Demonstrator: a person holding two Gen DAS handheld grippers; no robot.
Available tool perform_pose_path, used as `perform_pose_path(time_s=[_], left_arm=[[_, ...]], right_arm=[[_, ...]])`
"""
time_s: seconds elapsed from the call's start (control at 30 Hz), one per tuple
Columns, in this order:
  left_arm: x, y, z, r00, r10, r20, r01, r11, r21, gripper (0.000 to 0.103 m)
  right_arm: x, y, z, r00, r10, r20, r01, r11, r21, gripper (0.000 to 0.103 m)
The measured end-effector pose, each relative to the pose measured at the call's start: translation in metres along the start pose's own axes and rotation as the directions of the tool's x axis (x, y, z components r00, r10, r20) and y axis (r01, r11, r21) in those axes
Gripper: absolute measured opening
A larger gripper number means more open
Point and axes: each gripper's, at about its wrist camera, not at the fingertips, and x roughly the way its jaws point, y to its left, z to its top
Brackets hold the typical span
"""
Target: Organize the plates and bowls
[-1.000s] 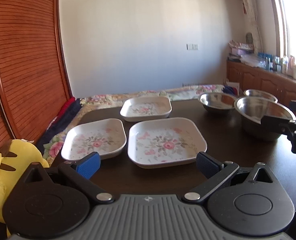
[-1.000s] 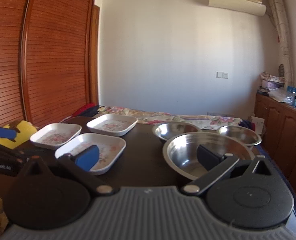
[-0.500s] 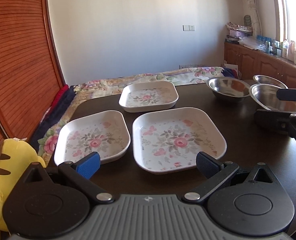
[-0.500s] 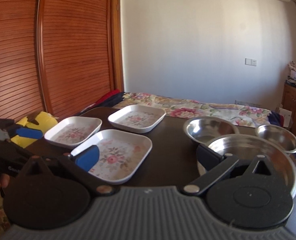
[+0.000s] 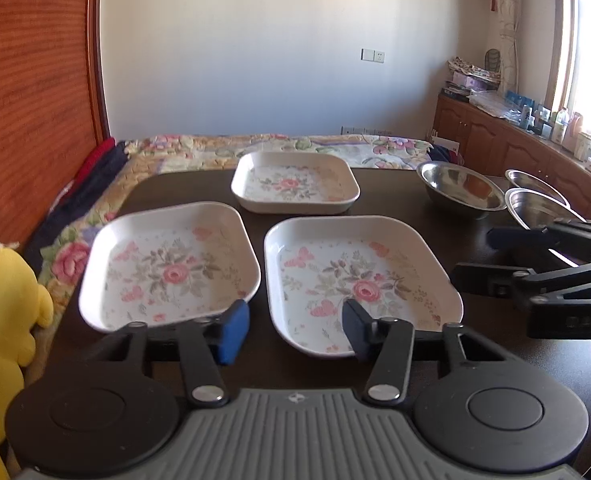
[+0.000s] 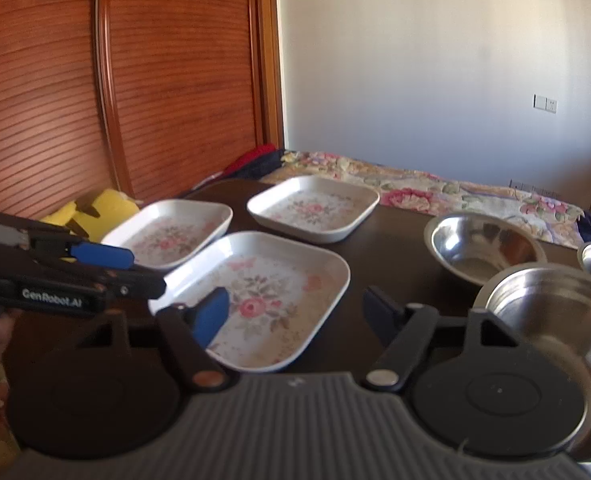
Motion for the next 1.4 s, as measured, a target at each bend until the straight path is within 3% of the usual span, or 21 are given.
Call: perform_pose_path(time_s=[0.07, 0.2, 0.37, 0.87, 1.13, 1.4], left_arm=[[0.002, 0.001, -0.002, 1.000, -0.005, -0.002, 0.005, 1.000, -0.005, 0.046], [0.007, 0.004, -0.004, 1.000, -0.012, -0.006, 0.012, 1.000, -0.017, 0.042], [0.015, 0.005, -0.007, 1.000, -0.010, -0.025, 0.010, 1.000, -0.021, 0.024], [0.027, 0.011, -0.007, 0.999, -0.015, -0.031, 0.014, 0.999, -0.041, 0.020], [0.030, 0.012, -0.006, 1.000, -0.008, -0.018, 0.007, 0.999, -0.040, 0.014], [0.031, 0.012, -0.007, 1.000, 0.005, -0.016, -0.006, 1.000, -0.028, 0.014]], right_arm=[[0.007, -0.003, -0.002, 1.000, 0.006, -0.029, -0.005, 1.000, 0.019, 0.060], [0.012, -0.006, -0.006, 0.998, 0.006, -0.059, -0.004, 1.000, 0.030, 0.057], [0.018, -0.005, -0.007, 0.996, 0.002, -0.087, 0.000, 1.000, 0.017, 0.048], [0.030, -0.005, -0.008, 0.992, 0.001, -0.129, 0.005, 0.999, 0.043, 0.045], [0.036, -0.008, -0.009, 0.989, 0.000, -0.146, 0.008, 0.999, 0.054, 0.029], [0.039, -0.010, -0.011, 0.989, 0.000, -0.148, 0.008, 0.999, 0.053, 0.026]])
